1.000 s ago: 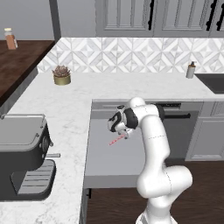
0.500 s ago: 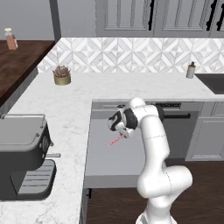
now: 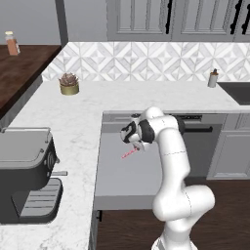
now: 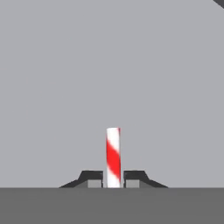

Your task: Take a straw from the drawer in front and place it inside the glass cup on the dining counter.

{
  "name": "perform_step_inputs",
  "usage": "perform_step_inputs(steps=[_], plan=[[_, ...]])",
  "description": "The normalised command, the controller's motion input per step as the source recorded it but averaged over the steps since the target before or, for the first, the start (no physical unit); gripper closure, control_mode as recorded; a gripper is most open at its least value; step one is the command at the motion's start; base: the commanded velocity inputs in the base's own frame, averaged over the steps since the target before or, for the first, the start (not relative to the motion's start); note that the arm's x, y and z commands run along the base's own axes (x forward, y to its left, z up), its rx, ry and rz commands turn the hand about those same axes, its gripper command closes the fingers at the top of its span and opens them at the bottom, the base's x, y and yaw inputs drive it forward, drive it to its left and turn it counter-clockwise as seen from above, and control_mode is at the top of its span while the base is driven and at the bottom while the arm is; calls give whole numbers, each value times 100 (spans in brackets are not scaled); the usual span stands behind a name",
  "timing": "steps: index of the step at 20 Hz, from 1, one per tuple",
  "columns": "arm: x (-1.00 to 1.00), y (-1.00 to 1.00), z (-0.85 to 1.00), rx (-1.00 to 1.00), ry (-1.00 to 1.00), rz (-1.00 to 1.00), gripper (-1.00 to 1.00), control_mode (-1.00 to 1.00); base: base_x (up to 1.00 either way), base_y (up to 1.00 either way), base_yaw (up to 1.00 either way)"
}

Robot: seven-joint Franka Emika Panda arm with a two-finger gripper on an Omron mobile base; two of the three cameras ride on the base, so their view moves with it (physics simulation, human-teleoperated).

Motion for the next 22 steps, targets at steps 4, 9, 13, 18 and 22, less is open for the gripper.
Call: perform_step_inputs(steps=[4,9,13,18,22], plan=[[-23,0,100,0,-12,0,100,-100,0,0,0],[-16,-2,100,0,-8,0,100,-100,0,0,0],[-21,-11,100,0,-5,0,100,-100,0,0,0],[-42,-31,100,-8,-13,1,100,-100,0,0,0],[-52,-47,100,-17,-22,11,100,-100,0,0,0]])
